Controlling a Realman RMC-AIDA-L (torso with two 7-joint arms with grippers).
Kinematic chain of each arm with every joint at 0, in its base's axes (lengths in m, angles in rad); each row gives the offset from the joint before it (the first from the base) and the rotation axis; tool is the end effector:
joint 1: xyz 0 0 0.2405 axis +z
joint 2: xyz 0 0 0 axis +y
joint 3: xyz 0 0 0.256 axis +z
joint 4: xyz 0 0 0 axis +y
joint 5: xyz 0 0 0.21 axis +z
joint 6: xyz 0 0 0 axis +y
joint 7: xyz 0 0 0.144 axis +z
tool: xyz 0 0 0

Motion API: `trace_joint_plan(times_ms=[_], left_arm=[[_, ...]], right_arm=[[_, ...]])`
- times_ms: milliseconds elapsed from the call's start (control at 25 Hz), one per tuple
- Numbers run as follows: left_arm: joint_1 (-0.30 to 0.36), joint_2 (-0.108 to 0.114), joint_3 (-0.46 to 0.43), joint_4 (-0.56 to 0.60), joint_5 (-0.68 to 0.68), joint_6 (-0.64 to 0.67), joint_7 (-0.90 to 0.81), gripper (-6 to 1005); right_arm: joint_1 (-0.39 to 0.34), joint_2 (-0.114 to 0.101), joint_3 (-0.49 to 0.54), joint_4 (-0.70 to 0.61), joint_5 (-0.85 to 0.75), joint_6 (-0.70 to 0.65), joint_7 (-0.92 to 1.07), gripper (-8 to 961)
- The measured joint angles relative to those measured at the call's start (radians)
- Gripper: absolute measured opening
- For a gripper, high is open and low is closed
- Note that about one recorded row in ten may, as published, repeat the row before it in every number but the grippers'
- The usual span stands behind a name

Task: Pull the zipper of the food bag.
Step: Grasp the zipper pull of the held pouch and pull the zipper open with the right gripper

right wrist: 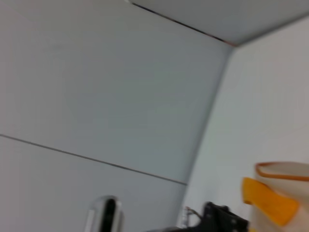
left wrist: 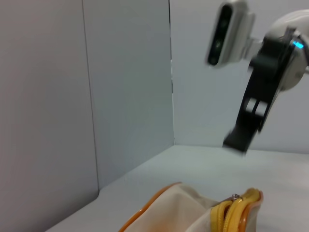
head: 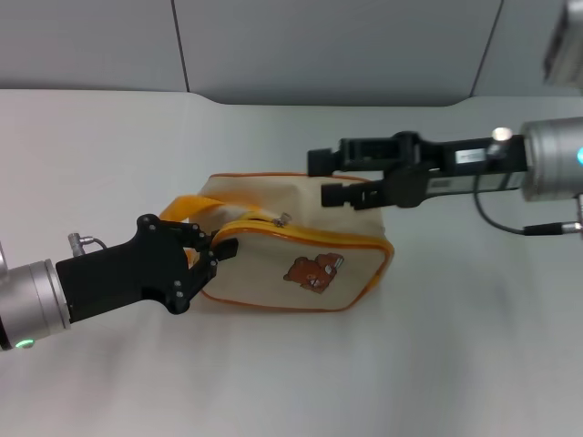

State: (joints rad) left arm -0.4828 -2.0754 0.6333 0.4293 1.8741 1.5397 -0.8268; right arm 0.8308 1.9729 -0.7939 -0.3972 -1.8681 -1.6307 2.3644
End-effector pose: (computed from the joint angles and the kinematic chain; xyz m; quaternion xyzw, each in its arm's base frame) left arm -0.2809 0.3058 -0.0219 -0.9325 -0.0742 -0.2841 0.2101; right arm 0.1738 0.3746 -0.0037 0.7726 -0.5675 -0.2550 0.1266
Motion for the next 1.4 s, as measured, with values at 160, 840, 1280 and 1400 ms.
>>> trace_joint_plan(times_ms=[160,840,1280,1400], left_arm=[[-0.001,0.0,-0.001,0.0,-0.002,0.001,0.011,70],[-0.006,0.0,0.006,0.0,-0.003,-0.001,0.025,62],[-0.011,0.0,0.006,0.0,-0.003,-0.002,0.025,61],[-0.011,0.0,0.006,0.0,-0.003,-0.003,0.025,61]], right_arm=[[0.028,0.01,-0.055,0.0,-0.025,0.065,0.061,773],[0.022,0.063,-0.072,0.05,-0.02,0.198,0.093,436],[0.013,0.074,-0.065,0.048,0.019,0.199,0.088,437],[0.014,0.078,-0.068,0.047,0.026,0.198,0.085,437]])
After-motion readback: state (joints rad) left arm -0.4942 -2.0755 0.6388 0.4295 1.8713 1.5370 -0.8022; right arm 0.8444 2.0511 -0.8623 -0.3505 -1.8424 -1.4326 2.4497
